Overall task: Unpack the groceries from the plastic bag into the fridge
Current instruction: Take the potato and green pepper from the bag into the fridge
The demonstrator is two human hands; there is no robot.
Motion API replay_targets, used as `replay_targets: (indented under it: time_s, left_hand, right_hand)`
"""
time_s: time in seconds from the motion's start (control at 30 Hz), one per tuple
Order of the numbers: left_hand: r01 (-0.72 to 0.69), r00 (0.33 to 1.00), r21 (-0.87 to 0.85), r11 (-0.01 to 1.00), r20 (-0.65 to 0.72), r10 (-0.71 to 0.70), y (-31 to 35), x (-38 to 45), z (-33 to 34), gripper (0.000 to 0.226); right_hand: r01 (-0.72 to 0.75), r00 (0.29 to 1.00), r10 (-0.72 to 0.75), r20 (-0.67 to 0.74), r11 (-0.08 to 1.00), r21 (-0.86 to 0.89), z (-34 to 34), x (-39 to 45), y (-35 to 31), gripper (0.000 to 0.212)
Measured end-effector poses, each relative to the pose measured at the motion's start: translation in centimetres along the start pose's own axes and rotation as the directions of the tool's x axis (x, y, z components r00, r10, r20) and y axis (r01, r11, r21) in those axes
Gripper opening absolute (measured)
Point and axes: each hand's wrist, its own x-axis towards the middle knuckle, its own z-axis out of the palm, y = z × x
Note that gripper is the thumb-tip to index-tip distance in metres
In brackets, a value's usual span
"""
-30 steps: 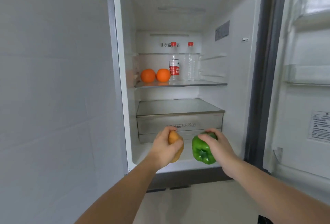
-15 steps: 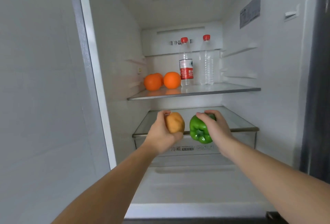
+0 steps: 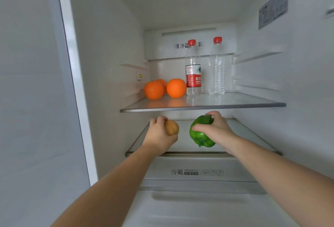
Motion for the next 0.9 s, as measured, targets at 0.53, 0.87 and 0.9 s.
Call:
replay_targets:
  time_s: [0.53,0.87,0.9]
  left_hand:
    - [-0.050,0.998,0.073,0.996,0.031,0.048,-3.0,5.3,1.0,0.058]
    - [-0.024,0.999,0.097,0.995,0.048,0.020,-3.9,6.7,1.5,0.058]
    - [-0.025,0.998,0.102,0.994,0.053,0.020,-3.9,6.8,1.6,0.059]
  right_hand:
    - [0.187,0.982,-0.168,0.085,0.809,-0.557,4.2,6.3,1.1,0.070]
    - [0.165,0.976,-0.216,-0.013,0.781,-0.602,5.0,8.6,2.5,0.082]
    - [0.162,0.977,-0.213,-0.014,0.784,-0.600,5.1,8.7,2.5,0.085]
